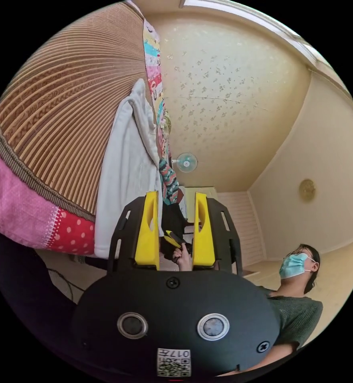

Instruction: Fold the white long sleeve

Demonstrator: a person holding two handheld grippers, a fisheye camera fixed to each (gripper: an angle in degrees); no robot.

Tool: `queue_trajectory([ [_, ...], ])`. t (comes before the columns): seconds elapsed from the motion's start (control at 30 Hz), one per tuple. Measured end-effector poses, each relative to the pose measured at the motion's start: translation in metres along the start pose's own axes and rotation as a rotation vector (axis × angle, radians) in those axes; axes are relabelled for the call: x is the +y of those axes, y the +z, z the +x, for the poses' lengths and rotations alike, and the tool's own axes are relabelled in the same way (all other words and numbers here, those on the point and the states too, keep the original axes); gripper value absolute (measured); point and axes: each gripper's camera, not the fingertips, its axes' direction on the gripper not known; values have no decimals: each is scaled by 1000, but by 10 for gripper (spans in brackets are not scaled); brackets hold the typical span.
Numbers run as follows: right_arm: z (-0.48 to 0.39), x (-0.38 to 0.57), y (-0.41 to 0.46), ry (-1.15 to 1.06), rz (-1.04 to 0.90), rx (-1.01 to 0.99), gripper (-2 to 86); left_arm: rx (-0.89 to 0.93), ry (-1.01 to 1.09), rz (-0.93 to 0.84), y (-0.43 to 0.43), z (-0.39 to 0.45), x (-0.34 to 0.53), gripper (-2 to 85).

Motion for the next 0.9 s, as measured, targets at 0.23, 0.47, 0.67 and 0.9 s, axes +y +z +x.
queue_trajectory([
  [0.23,59,-3,25,243,17,-314,111,-310,175,-250,84,80,16,125],
  [0.47,50,-21,37,233,-8,-356,45,-302,256,-362,142,111,20,92],
  [0.67,-46,-86,-68,-11,261,-253,33,-274,284,-364,147,119,21,81],
  [0.9,-285,-185,-143,-500,436,-23,30,-356,331,-390,158,128,36,65],
])
